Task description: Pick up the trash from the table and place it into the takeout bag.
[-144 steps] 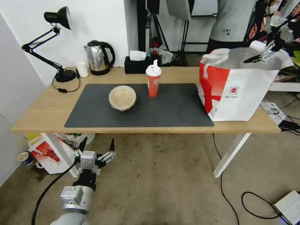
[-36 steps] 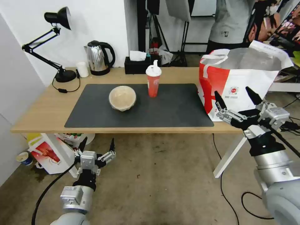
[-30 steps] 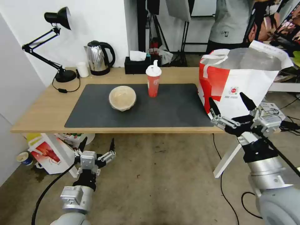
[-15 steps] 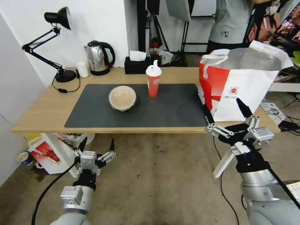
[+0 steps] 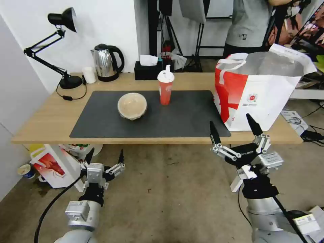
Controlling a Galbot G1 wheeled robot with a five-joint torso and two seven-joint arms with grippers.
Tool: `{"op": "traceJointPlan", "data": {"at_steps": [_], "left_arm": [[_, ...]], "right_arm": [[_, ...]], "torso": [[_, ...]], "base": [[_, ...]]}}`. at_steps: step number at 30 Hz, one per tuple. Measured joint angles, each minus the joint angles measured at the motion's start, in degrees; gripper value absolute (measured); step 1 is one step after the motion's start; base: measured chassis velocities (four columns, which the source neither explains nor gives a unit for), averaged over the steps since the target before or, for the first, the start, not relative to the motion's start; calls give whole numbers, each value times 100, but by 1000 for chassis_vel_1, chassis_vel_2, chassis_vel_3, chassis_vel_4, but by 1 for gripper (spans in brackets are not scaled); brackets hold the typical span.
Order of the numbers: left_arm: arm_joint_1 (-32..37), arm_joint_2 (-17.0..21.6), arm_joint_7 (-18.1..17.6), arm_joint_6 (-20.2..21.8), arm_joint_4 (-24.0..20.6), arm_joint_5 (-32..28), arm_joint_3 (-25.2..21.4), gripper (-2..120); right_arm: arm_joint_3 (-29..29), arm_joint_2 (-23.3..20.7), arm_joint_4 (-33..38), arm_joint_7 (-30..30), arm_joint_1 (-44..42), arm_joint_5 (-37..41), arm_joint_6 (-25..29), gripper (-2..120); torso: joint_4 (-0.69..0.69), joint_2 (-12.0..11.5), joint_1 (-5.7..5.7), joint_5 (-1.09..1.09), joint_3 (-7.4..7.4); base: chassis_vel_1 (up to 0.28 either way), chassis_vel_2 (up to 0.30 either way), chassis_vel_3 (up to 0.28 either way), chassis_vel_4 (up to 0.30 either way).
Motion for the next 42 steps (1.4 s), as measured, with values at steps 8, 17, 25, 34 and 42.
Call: {"op": "traceJointPlan", "data": {"at_steps": [8,17,25,34,42], "left_arm": [[0,0,0,0,0,0,0,100],[0,0,0,0,0,0,0,100],[0,0,0,0,0,0,0,100],[0,0,0,0,0,0,0,100],[0,0,0,0,0,0,0,100]], "right_arm": [[-165,26,-213,52,-97,-94,276,100],[-187,54,-448,286,-250,-338,745,100],[-201,69,-485,508,-435,-600,965,100],[-135,48,-381,649,-668,-750,1127,100],[-305,161,-544,682,-741,-923,1404,100]], "torso": [[0,0,0,1,0],[0,0,0,1,0],[0,0,0,1,0],[0,0,0,1,0],[0,0,0,1,0]], "base": [[0,0,0,0],[0,0,0,0],[0,0,0,0],[0,0,0,0],[0,0,0,0]]}}
